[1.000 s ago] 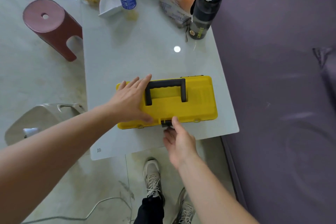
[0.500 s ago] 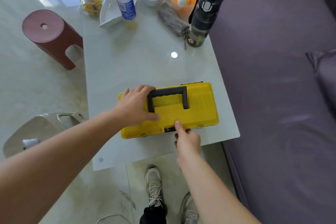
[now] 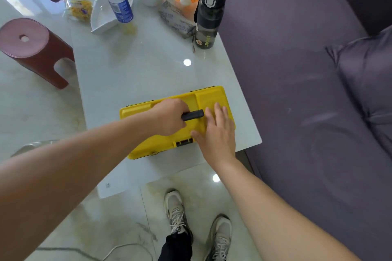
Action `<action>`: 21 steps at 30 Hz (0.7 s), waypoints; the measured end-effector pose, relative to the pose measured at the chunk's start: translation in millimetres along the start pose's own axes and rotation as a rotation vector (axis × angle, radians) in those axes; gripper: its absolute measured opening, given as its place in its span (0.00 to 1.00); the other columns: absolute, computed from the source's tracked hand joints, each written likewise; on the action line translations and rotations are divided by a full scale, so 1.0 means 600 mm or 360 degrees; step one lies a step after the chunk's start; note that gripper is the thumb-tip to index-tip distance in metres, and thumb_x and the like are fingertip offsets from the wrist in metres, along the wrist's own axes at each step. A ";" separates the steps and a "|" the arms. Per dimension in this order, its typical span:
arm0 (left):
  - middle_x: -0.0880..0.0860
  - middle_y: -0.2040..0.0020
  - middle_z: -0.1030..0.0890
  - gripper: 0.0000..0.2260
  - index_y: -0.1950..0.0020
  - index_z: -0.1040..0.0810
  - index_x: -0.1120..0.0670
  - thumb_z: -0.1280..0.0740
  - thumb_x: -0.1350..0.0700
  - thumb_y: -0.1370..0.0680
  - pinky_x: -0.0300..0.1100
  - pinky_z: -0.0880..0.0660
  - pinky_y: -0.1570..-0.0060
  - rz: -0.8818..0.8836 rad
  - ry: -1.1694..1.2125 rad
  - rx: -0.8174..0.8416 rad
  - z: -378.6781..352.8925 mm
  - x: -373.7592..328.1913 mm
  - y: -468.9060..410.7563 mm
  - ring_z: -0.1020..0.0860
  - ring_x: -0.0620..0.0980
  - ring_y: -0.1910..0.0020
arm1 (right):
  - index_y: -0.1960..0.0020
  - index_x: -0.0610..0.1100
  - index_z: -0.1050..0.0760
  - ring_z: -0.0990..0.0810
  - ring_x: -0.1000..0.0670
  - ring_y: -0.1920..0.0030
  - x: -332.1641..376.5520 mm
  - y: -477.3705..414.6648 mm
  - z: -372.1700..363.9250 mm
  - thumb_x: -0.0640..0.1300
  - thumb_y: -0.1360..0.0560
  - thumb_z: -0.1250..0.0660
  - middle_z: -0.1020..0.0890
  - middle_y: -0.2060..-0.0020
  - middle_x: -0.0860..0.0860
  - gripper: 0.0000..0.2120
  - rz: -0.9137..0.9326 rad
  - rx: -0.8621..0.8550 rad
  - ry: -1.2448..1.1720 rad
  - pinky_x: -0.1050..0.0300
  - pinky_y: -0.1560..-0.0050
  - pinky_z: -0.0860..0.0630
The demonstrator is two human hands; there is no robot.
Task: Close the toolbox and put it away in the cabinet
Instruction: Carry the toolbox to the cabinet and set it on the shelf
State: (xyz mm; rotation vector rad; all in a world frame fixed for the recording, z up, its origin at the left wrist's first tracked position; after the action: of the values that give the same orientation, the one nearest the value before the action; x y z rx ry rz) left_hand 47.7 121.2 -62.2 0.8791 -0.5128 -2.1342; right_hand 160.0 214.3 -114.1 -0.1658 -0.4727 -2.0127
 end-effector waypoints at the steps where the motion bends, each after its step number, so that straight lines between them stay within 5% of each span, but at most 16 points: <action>1: 0.57 0.61 0.23 0.04 0.54 0.23 0.57 0.35 0.61 0.27 0.44 0.31 0.66 0.0039 0.0054 0.0031 0.003 -0.003 0.004 0.26 0.56 0.63 | 0.24 0.45 0.47 0.57 0.44 0.23 -0.001 0.005 0.002 0.60 0.24 0.39 0.51 0.22 0.45 0.36 0.0020 0.0003 -0.0003 0.42 0.26 0.52; 12: 0.50 0.73 0.18 0.10 0.64 0.19 0.59 0.29 0.53 0.29 0.39 0.27 0.69 0.0192 0.0424 0.0181 0.206 -0.184 0.180 0.22 0.48 0.74 | 0.24 0.46 0.45 0.56 0.47 0.23 0.035 0.130 0.268 0.65 0.25 0.45 0.49 0.22 0.46 0.36 0.0162 -0.0298 -0.0177 0.40 0.27 0.48; 21: 0.54 0.73 0.18 0.27 0.63 0.19 0.61 0.41 0.38 0.23 0.38 0.26 0.76 0.0095 0.0411 -0.0168 0.377 -0.516 0.426 0.21 0.50 0.77 | 0.24 0.49 0.46 0.58 0.50 0.23 -0.003 0.317 0.615 0.69 0.26 0.51 0.49 0.22 0.49 0.37 0.0146 -0.0679 -0.0266 0.42 0.26 0.53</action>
State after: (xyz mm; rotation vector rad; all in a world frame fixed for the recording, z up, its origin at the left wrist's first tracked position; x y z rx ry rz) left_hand 157.3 215.5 375.2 1.0466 -0.2883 -1.9388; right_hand 296.7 285.6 271.7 -0.6102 -0.1282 -1.9941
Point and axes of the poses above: each hand's wrist, its own y-axis away from the middle knuckle, its own z-axis out of the back of the hand, x = y × z, the point moved 4 cm from there along -y, towards the middle knuckle
